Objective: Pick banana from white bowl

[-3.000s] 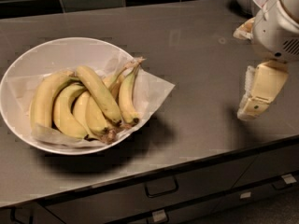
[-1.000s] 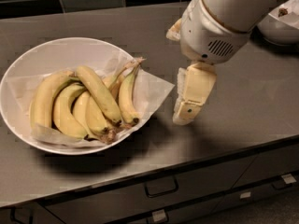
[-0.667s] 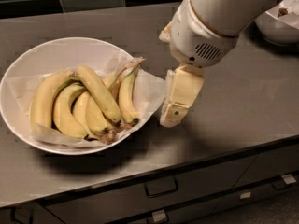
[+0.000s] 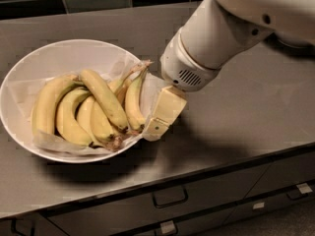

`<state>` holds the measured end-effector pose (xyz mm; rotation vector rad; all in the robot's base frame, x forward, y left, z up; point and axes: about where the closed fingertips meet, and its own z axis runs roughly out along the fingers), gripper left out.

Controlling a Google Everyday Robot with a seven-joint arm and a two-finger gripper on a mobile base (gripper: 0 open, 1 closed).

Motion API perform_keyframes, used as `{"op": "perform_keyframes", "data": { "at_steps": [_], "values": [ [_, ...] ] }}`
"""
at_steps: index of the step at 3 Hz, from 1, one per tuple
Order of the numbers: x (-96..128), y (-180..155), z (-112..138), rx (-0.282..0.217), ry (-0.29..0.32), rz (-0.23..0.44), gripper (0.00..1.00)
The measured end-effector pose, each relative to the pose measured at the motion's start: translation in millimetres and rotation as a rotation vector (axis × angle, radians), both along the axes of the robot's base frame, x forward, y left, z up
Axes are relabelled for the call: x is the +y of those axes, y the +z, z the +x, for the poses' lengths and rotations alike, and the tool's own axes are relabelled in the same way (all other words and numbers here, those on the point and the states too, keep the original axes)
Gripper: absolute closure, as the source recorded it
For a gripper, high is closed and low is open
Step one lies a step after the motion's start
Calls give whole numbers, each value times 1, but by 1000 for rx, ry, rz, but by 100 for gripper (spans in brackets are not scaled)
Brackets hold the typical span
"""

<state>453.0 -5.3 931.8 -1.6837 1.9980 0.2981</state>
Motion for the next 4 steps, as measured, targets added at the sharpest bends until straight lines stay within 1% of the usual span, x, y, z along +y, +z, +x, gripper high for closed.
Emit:
{"op": "perform_keyframes", "data": {
  "at_steps": [1, 2, 3, 4],
  "values": [
    [0, 0, 0, 0, 0, 0, 0],
    [36, 4, -3, 3, 67, -11, 0],
    [105, 7, -11, 35, 154, -34, 0],
    [105, 7, -11, 35, 154, -34, 0]
  ]
}}
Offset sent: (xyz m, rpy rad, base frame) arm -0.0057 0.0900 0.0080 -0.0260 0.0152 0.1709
